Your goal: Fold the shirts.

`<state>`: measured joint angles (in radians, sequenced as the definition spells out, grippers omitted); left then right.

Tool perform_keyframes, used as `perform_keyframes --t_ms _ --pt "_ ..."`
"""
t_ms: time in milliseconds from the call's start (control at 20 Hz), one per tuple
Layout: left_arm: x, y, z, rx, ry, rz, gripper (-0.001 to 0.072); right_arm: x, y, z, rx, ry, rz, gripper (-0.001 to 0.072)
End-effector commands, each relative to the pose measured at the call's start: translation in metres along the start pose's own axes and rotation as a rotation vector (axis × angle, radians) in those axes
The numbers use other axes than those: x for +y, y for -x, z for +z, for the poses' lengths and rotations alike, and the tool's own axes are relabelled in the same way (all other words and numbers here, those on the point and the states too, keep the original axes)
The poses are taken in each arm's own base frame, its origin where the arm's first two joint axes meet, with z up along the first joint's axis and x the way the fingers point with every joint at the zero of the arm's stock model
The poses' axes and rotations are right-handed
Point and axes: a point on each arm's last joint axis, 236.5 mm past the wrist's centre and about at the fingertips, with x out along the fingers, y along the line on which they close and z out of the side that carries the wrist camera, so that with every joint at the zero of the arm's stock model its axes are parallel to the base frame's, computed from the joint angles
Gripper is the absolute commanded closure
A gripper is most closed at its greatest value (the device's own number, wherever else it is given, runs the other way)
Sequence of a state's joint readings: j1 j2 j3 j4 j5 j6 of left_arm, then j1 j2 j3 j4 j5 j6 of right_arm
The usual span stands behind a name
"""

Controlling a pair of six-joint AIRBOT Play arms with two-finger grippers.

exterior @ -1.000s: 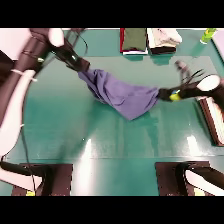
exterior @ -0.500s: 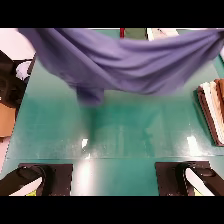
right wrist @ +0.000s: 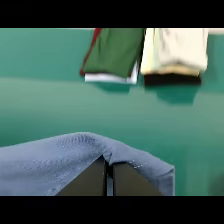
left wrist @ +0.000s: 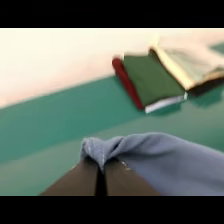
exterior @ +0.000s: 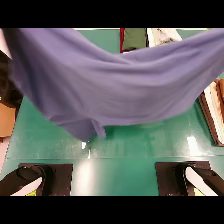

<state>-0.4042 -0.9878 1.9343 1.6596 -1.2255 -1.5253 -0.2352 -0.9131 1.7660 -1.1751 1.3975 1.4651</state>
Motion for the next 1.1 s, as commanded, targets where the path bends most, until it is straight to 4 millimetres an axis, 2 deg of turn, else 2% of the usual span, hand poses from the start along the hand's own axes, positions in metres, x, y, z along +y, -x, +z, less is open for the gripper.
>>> perform_keyframes --t_ms 0,150,300,400,500,600,650,700,750,900,950,1050 --pt "0.004 -0.084 -0.079 0.326 -0.041 0.045 0.0684 -0.025 -0.063 -0.049 0.244 -0.093 0.012 0.0692" --pt "0.009 -0.181 -0.161 0.560 -0.074 0.083 0.0683 -0.051 -0.142 -0.120 0.471 -0.195 0.023 0.0692" --pt "0.011 -0.255 -0.252 0.747 -0.023 0.075 0.0684 -0.060 -0.211 -0.178 0.579 -0.225 0.030 0.0692" --pt "0.011 -0.279 -0.307 0.867 -0.011 0.068 0.0682 -0.061 -0.247 -0.199 0.597 -0.237 0.030 0.0692" --pt "0.013 -0.288 -0.341 0.947 -0.003 0.069 0.0683 -0.059 -0.269 -0.209 0.611 -0.233 0.036 0.0691" --pt "0.016 -0.289 -0.351 0.971 0.007 0.071 0.0681 -0.056 -0.281 -0.211 0.618 -0.227 0.043 0.0688" --pt "0.020 -0.288 -0.350 0.972 0.016 0.075 0.0613 -0.056 -0.283 -0.207 0.614 -0.224 0.046 0.0632" --pt "0.025 -0.284 -0.349 0.981 0.021 0.080 0.0305 -0.056 -0.285 -0.201 0.601 -0.217 0.047 0.0396" --pt "0.030 -0.277 -0.349 1.000 0.032 0.087 0.0180 -0.059 -0.284 -0.191 0.579 -0.213 0.042 0.0266" --pt "0.051 -0.247 -0.333 1.021 0.086 0.114 0.0180 -0.075 -0.262 -0.166 0.536 -0.205 0.022 0.0266" --pt "0.056 -0.238 -0.324 1.011 0.110 0.115 0.0181 -0.083 -0.248 -0.166 0.536 -0.201 -0.004 0.0266" --pt "0.057 -0.220 -0.308 0.975 0.145 0.104 0.0181 -0.105 -0.216 -0.185 0.574 -0.197 -0.077 0.0266"
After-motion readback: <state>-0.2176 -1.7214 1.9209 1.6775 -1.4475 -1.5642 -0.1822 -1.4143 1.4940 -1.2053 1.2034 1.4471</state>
